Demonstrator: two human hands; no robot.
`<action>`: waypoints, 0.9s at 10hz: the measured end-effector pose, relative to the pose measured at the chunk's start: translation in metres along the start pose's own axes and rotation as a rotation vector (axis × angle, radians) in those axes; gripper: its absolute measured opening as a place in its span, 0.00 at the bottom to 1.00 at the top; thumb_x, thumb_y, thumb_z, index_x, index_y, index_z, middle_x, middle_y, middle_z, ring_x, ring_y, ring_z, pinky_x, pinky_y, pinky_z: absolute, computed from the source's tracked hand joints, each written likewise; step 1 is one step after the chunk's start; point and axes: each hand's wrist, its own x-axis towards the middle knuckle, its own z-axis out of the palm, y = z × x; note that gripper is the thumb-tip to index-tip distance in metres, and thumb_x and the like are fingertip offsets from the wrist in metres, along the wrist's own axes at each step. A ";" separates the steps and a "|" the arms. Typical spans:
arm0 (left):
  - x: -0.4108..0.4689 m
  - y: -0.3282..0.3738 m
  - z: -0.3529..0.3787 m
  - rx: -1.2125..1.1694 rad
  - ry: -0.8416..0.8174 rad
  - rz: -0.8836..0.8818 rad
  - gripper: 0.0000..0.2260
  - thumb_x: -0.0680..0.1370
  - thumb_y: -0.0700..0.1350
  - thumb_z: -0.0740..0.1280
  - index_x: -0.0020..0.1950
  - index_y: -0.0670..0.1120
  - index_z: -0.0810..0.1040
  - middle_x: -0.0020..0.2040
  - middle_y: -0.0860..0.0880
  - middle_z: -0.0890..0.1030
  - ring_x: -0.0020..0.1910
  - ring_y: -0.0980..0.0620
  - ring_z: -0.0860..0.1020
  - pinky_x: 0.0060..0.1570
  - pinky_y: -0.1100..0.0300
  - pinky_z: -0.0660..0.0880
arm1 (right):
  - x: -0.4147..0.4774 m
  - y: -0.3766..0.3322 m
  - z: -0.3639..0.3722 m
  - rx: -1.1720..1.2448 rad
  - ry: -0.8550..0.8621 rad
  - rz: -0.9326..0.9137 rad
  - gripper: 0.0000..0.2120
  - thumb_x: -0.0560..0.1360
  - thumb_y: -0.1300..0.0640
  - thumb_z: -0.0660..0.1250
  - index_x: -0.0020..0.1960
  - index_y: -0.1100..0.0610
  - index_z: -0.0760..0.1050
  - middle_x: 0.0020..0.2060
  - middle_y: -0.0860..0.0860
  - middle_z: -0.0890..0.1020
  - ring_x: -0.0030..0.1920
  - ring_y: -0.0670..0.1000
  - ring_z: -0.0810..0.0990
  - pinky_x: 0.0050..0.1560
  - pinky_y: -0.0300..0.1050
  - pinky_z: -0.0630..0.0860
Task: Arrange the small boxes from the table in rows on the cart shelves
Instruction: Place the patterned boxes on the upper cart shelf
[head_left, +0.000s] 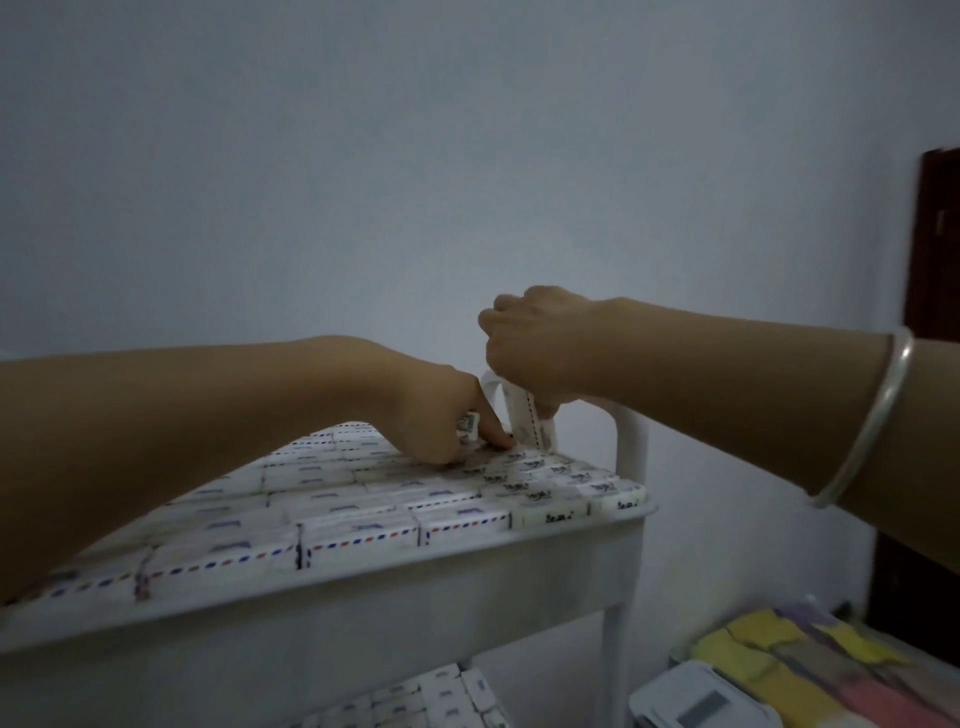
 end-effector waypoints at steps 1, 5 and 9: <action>-0.003 0.002 -0.001 0.033 -0.008 0.003 0.16 0.80 0.50 0.61 0.67 0.53 0.76 0.60 0.50 0.80 0.59 0.50 0.77 0.46 0.66 0.68 | 0.009 0.009 0.013 0.069 0.058 0.001 0.27 0.70 0.40 0.72 0.64 0.52 0.73 0.59 0.50 0.72 0.62 0.52 0.65 0.52 0.44 0.64; -0.008 0.007 -0.004 0.068 -0.047 -0.057 0.20 0.79 0.55 0.59 0.68 0.49 0.74 0.63 0.47 0.78 0.61 0.48 0.76 0.60 0.54 0.72 | 0.018 0.006 0.034 0.263 -0.076 -0.009 0.31 0.65 0.33 0.72 0.65 0.41 0.74 0.65 0.49 0.68 0.66 0.53 0.61 0.65 0.54 0.67; -0.011 0.008 -0.006 0.082 -0.037 -0.041 0.18 0.79 0.53 0.60 0.68 0.50 0.75 0.63 0.49 0.78 0.61 0.50 0.76 0.63 0.53 0.72 | 0.006 -0.007 0.040 0.126 0.102 0.051 0.27 0.70 0.42 0.72 0.66 0.49 0.73 0.70 0.52 0.66 0.70 0.54 0.61 0.67 0.52 0.66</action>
